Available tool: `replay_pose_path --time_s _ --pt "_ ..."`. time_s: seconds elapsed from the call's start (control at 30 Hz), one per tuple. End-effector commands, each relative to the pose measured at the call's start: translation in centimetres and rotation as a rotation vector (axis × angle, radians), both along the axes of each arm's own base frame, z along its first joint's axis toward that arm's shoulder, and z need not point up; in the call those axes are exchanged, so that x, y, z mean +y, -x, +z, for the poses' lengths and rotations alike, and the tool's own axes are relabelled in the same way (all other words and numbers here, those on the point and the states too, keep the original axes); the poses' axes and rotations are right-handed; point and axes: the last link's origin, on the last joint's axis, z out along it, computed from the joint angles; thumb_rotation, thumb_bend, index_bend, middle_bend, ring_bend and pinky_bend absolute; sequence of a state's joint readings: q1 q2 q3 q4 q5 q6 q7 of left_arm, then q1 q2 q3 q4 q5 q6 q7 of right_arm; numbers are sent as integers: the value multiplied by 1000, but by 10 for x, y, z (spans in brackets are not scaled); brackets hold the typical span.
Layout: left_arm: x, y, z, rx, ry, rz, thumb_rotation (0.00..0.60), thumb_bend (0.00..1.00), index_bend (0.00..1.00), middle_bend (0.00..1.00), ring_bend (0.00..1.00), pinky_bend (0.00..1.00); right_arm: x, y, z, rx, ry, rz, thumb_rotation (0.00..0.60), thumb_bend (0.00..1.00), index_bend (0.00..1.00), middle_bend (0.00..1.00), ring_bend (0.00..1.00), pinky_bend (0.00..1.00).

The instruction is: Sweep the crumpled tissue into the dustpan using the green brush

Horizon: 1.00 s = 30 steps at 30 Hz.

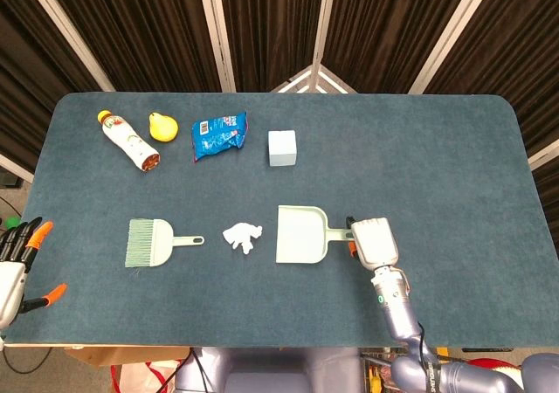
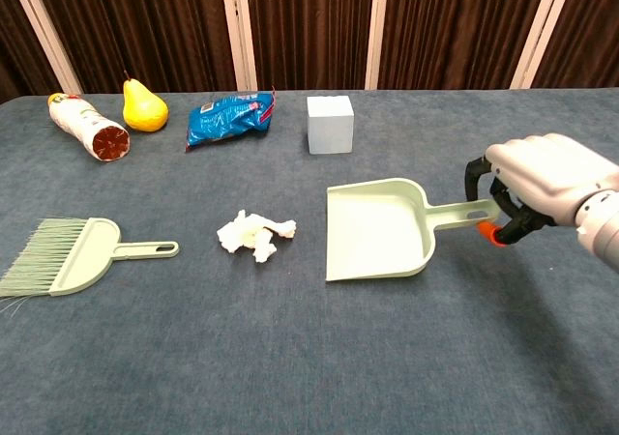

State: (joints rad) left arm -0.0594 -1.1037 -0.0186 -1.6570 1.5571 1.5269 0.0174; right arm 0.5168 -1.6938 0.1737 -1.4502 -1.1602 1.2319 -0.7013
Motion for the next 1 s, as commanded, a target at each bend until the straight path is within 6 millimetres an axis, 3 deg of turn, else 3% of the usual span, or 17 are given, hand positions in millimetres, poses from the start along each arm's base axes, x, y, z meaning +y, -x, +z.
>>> replay_pose_path --time_s 0.03,0.13,0.37,0.6,0.73,1.0 --pt "15 -15 -1 1 -20 -27 600 41 37 1 34 179 -1 0 5 28 9 20 600 448 570 814 843 821" --pt "31 -31 -5 -6 -12 -52 600 94 121 55 130 267 -1 3 6 55 11 28 600 448 570 814 844 821" --pt "88 -68 -12 32 -15 -80 600 249 189 432 467 520 -4 5 13 71 27 35 600 448 570 814 844 821" --pt "131 -93 -41 37 -2 -74 600 271 298 806 820 866 -4 -4 19 83 46 48 600 449 570 814 844 821" --pt "141 -107 -66 6 72 -37 600 272 395 925 923 962 -6 -3 24 89 55 45 600 451 570 814 844 821" --pt "146 -119 -110 42 184 63 600 308 454 995 983 1000 -7 2 25 105 46 27 600 452 570 814 844 821"
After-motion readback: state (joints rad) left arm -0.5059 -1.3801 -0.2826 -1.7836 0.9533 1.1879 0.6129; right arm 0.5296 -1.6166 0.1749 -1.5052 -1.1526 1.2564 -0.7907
